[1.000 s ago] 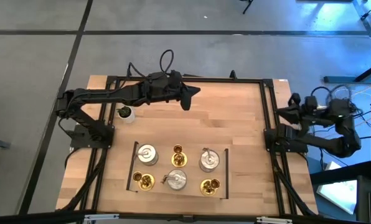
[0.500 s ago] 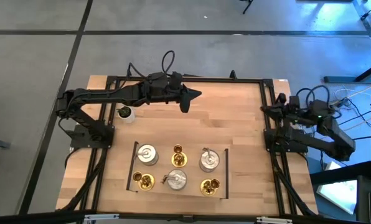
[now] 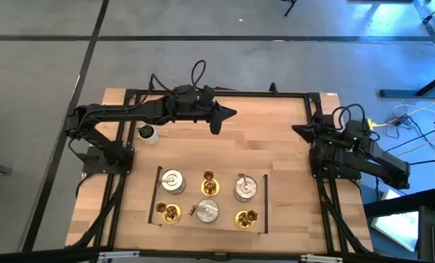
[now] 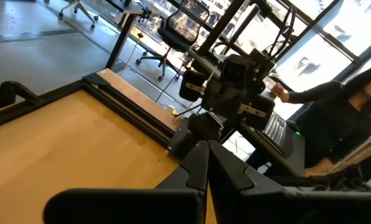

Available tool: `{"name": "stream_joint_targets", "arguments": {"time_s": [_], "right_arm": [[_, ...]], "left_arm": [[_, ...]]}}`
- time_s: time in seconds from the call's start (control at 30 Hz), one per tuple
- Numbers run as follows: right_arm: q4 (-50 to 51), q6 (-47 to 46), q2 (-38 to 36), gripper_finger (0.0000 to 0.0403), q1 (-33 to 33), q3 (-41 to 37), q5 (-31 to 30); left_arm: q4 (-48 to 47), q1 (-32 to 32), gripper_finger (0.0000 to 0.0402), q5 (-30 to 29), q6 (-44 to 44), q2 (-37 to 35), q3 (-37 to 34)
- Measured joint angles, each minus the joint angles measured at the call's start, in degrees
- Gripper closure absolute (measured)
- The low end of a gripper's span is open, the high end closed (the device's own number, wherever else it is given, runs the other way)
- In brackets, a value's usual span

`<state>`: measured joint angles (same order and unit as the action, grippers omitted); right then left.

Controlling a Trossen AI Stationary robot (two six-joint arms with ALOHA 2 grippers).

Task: Pick & Place candle stick holders
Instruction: Return to Home Position

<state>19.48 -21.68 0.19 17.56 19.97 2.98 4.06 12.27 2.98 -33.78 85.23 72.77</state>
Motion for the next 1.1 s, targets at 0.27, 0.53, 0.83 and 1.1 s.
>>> {"name": "stream_joint_targets", "arguments": {"time_s": [0.27,0.53,0.83,1.1], "right_arm": [[-5.7,-2.5,0.0,0.0399,-2.4,-4.8,0.0],[-8.1,-3.4,0.0,0.0399,-7.3,-6.9,-2.8],[-8.1,-3.6,0.0,0.0399,-14.6,-6.9,-6.0],[-7.4,-2.3,0.0,0.0399,-21.2,-6.9,-11.9]], "left_arm": [[0.0,0.0,0.0400,0.3,0.0,0.0,0.0],[0.0,0.0,0.0400,1.1,-0.1,0.0,0.0],[0.0,0.0,0.0400,1.1,-0.1,0.0,0.0],[-0.1,0.0,0.0400,1.2,0.0,0.0,0.0]]}}
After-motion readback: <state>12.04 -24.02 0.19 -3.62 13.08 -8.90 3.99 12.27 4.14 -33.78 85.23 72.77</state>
